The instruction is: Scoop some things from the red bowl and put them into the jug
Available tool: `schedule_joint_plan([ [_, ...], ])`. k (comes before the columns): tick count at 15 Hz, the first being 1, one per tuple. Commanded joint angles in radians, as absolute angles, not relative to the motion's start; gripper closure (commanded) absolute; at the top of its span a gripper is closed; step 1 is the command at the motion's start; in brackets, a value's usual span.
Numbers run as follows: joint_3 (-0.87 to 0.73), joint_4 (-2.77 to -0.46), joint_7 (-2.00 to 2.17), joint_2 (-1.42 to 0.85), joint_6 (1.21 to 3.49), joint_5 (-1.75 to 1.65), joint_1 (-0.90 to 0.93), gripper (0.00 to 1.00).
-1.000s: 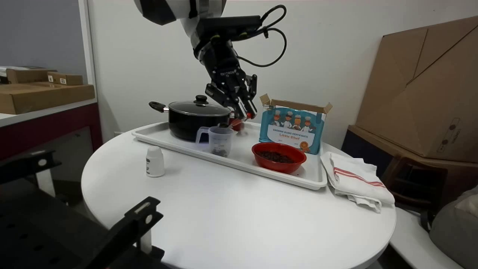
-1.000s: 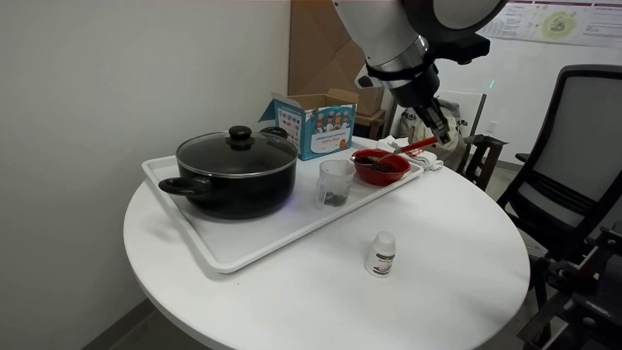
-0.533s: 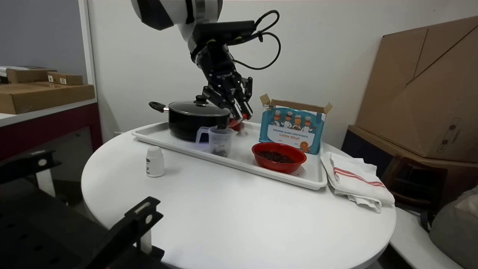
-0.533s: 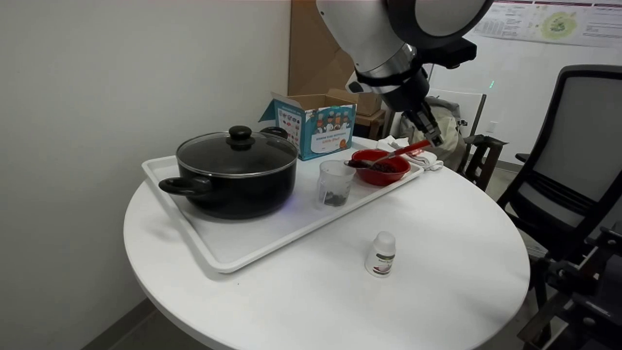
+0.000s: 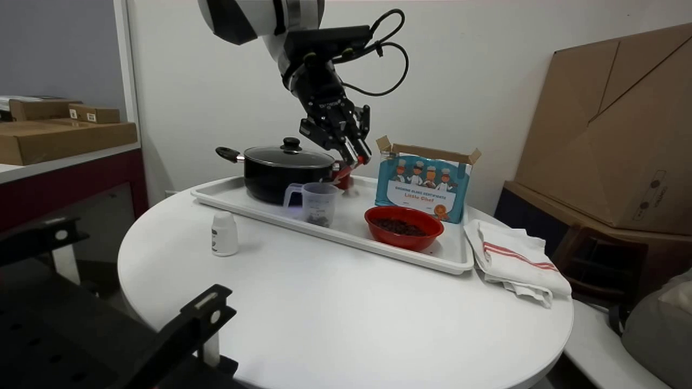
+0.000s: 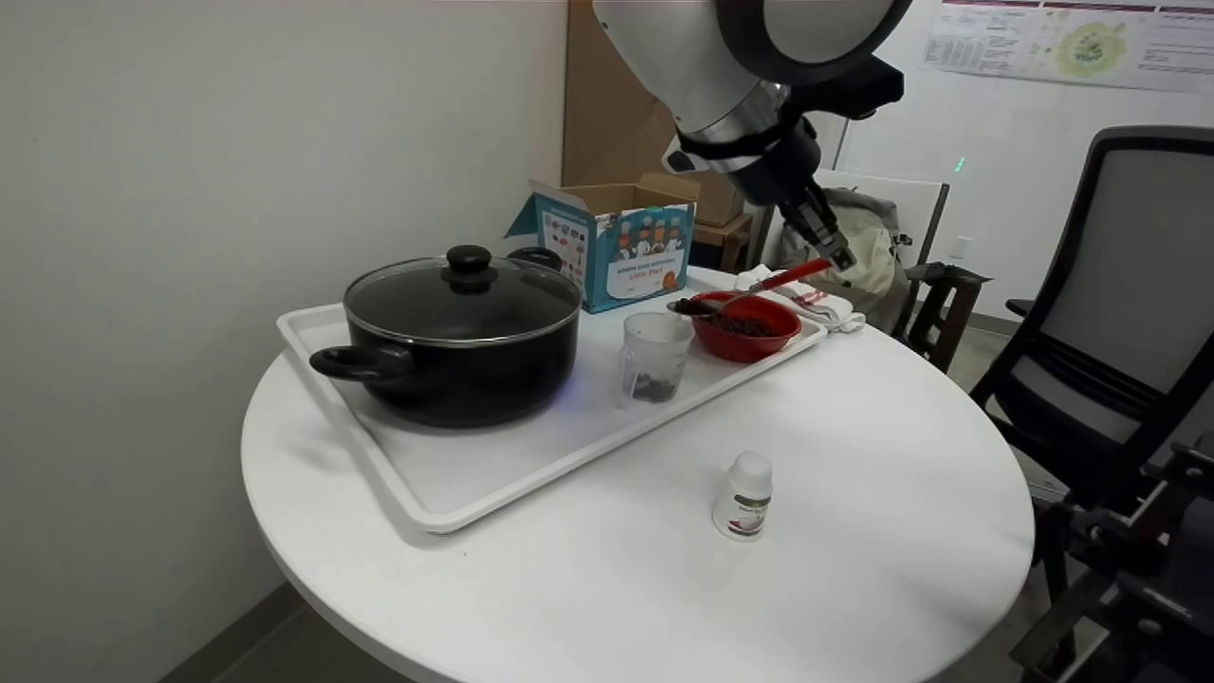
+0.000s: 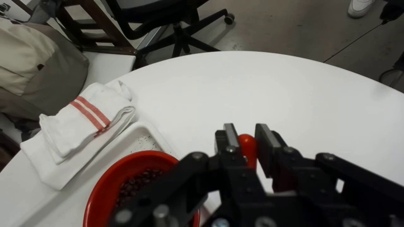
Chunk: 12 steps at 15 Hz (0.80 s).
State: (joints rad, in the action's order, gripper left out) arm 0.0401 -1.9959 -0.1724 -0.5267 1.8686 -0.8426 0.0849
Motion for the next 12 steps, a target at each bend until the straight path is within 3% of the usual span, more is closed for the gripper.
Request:
schedule_joint_plan([
  [1,0.042,-1.948,-0.168,-0.543,1.795,-0.85,0.101,0.9],
  [12,0.047,-1.891,-0.157,-0.59,1.663,-0.882,0.135,0.9],
])
